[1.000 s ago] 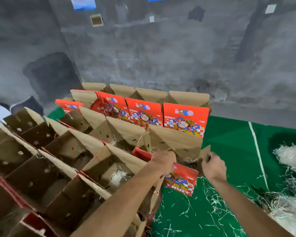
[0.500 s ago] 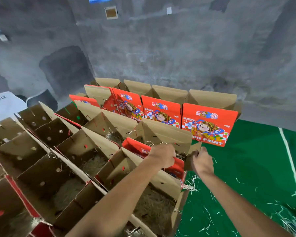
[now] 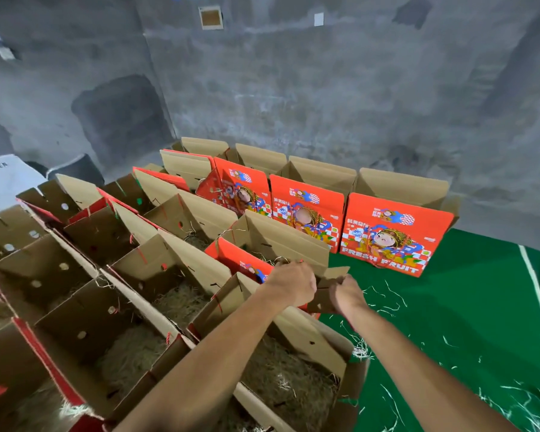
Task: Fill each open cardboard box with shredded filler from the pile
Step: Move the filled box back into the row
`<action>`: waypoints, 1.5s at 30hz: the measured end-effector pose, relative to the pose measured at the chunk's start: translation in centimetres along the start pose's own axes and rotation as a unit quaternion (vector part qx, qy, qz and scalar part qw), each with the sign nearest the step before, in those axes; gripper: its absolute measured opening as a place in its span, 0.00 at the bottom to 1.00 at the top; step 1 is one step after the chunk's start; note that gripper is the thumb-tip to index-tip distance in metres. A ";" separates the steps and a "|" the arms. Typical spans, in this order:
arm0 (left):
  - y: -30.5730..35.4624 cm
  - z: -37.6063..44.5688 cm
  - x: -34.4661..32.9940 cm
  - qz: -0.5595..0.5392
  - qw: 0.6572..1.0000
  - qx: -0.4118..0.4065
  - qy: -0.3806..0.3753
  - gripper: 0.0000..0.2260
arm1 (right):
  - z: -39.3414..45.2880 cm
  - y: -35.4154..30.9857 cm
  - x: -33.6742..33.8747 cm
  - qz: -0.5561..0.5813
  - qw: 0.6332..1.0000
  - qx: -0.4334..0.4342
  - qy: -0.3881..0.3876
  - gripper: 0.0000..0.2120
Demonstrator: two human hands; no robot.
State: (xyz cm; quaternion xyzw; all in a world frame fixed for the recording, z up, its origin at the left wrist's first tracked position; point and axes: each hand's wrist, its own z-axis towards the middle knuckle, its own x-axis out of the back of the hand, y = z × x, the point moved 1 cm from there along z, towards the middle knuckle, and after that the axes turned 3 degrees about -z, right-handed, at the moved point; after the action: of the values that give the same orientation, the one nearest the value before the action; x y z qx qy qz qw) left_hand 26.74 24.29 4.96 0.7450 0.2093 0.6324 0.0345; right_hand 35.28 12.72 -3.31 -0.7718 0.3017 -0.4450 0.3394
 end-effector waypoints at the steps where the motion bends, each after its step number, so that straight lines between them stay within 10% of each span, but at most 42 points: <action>1: -0.2 -0.2 0.1 0.001 1.000 0.002 -0.005 0.11 | -0.4 -0.2 0.0 0.016 1.000 -0.009 -0.023 0.03; 25: 8.4 -24.6 4.2 -0.058 0.987 0.003 0.151 0.11 | -29.5 0.1 10.3 0.139 0.964 0.211 -0.086 0.07; 45: -20.6 -43.1 12.2 -0.130 0.950 0.059 0.278 0.10 | -39.6 -14.8 -17.2 0.112 0.948 0.247 -0.164 0.06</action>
State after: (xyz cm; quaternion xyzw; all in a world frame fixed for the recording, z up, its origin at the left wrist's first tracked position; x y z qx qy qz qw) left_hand -18.68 38.16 18.30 0.5067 0.3423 0.7912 0.0126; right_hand -4.88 24.50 14.95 -0.6870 0.2071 -0.3323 0.6121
